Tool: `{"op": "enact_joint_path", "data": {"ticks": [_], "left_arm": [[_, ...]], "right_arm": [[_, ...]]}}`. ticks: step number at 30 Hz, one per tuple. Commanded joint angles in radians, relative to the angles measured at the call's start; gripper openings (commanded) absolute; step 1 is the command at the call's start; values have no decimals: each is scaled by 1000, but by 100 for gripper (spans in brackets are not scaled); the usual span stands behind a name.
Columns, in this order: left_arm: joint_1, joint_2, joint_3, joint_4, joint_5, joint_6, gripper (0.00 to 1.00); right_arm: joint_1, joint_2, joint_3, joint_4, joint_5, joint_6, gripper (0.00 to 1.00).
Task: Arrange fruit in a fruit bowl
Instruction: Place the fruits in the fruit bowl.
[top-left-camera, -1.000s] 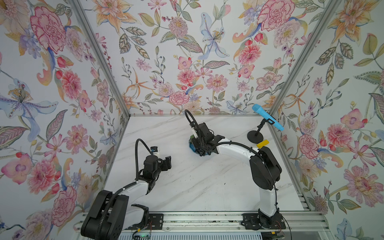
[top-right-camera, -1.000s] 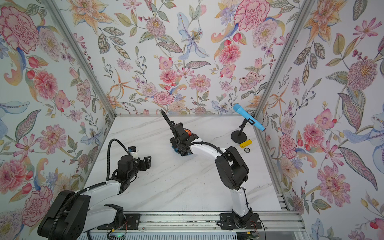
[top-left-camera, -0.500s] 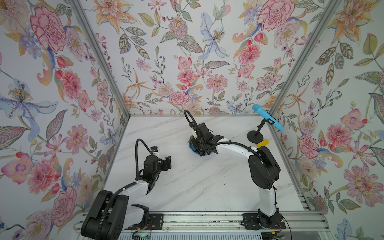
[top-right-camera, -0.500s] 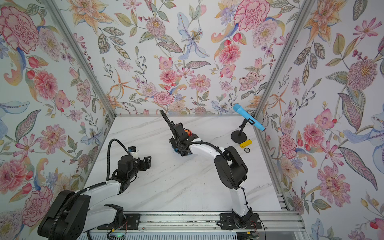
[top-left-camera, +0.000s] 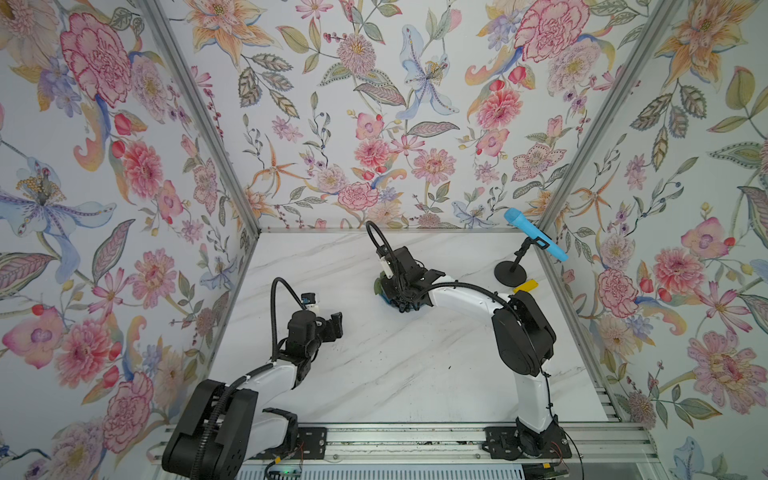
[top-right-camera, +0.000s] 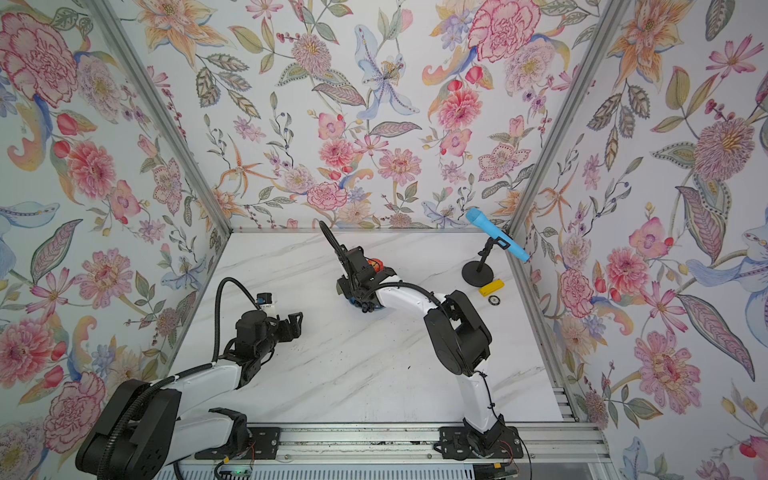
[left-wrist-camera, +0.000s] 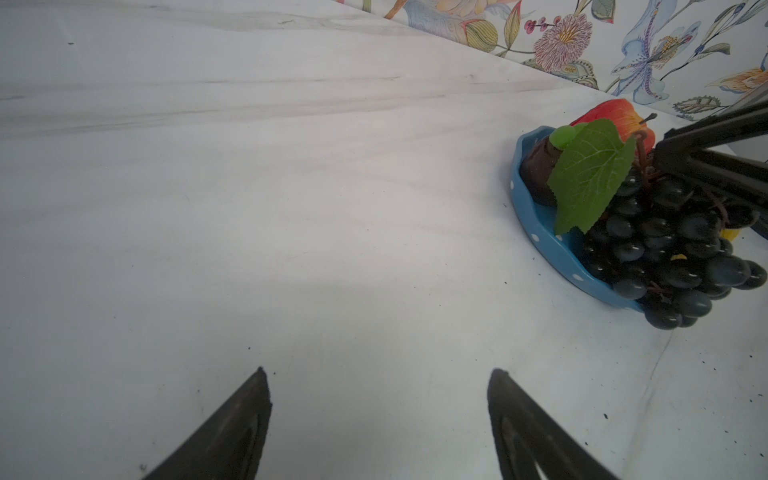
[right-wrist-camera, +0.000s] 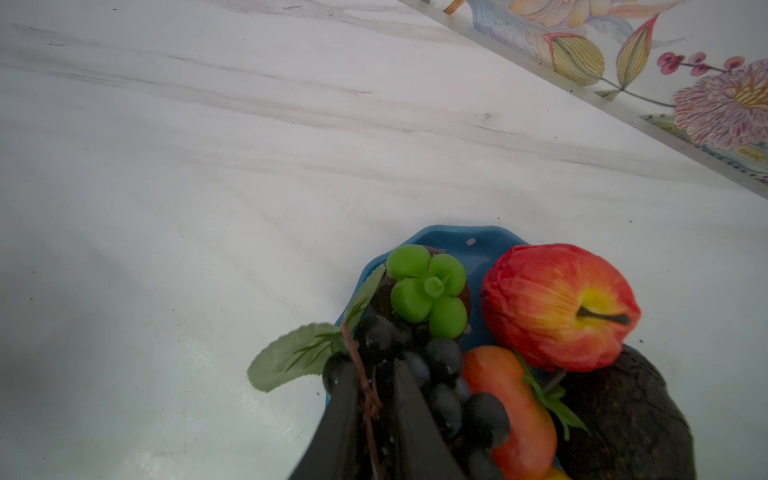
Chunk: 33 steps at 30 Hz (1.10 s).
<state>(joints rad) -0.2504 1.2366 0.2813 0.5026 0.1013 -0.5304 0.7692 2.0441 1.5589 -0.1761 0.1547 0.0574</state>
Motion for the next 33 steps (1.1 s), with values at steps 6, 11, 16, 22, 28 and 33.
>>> {"op": "enact_joint_path", "data": {"ticks": [6, 11, 16, 22, 28, 33], "left_arm": [[8, 11, 1, 12, 11, 20, 83], [8, 11, 1, 12, 11, 20, 83], [7, 12, 2, 12, 12, 20, 83], [8, 15, 4, 11, 12, 20, 83], [8, 18, 6, 10, 15, 21, 83], [7, 17, 6, 10, 15, 21, 83]], "right_arm": [[3, -13, 2, -14, -20, 13, 25], [2, -28, -1, -6, -38, 24, 29], [-1, -33, 2, -4, -44, 30, 37], [-6, -30, -6, -3, -31, 38, 38], [-7, -53, -13, 5, -44, 48, 40], [-7, -68, -17, 5, -43, 49, 43]]}}
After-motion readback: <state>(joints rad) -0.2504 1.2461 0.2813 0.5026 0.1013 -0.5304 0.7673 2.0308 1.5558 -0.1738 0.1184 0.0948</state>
